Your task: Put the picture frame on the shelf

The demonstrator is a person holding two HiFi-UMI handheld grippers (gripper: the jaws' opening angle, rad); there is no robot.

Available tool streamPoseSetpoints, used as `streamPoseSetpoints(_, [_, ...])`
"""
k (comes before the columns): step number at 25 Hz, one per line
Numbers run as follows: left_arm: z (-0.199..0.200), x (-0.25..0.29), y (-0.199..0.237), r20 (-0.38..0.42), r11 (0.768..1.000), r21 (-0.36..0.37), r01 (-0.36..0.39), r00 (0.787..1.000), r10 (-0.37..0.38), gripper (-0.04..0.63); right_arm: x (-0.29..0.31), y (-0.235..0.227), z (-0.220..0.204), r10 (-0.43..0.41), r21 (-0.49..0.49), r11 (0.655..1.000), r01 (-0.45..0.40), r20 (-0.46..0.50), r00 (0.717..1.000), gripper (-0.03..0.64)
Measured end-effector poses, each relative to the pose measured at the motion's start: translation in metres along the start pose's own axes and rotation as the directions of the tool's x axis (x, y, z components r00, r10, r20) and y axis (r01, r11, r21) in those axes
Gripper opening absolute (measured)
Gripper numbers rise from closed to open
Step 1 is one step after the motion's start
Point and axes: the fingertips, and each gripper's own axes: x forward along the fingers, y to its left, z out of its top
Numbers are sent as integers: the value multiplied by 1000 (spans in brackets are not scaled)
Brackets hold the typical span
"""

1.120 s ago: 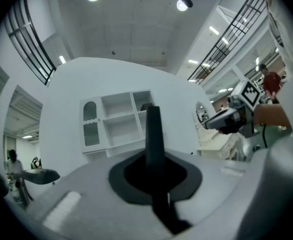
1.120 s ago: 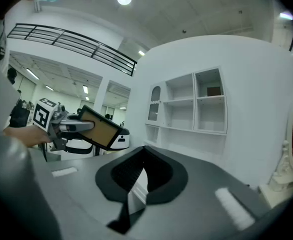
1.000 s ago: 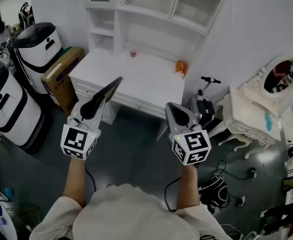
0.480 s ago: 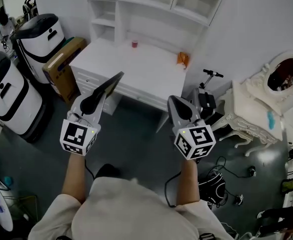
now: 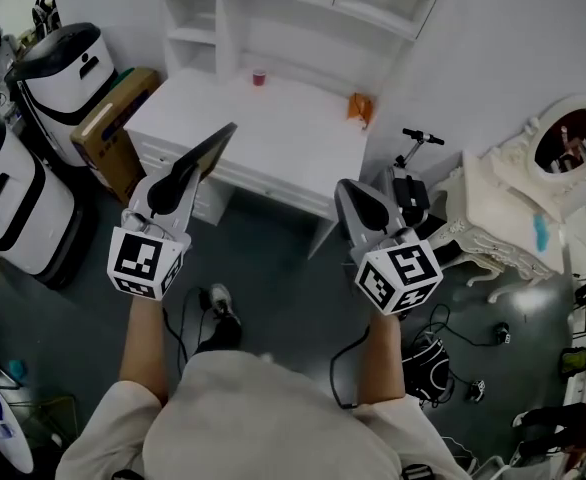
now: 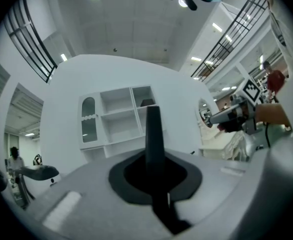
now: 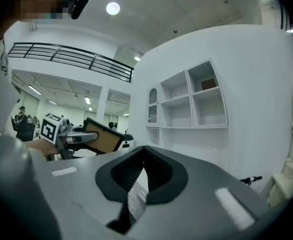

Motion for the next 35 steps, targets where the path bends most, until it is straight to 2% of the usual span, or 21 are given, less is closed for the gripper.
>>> streamPoseSetpoints(8, [-29,62,53,4,1000,-2,8,1000,-8,6,63,-45,-13,-81,-49,996,79,-38,996,6])
streamPoseSetpoints(16, [-42,134,115,24,1000,4,13,1000,-13,7,152,-87,-1,-71,-19,997,71,-8,997,6])
streamPoseSetpoints(21, [-44,168,144,32,1000,12,23,999,-24,6,199,-110,6,-106,12,994,106,-8,994,6])
streamPoseSetpoints(35, [-58,226,206,58,999,5,48,997,-49,7,279,-129,16,-117,-4,993,117,-19,993,6])
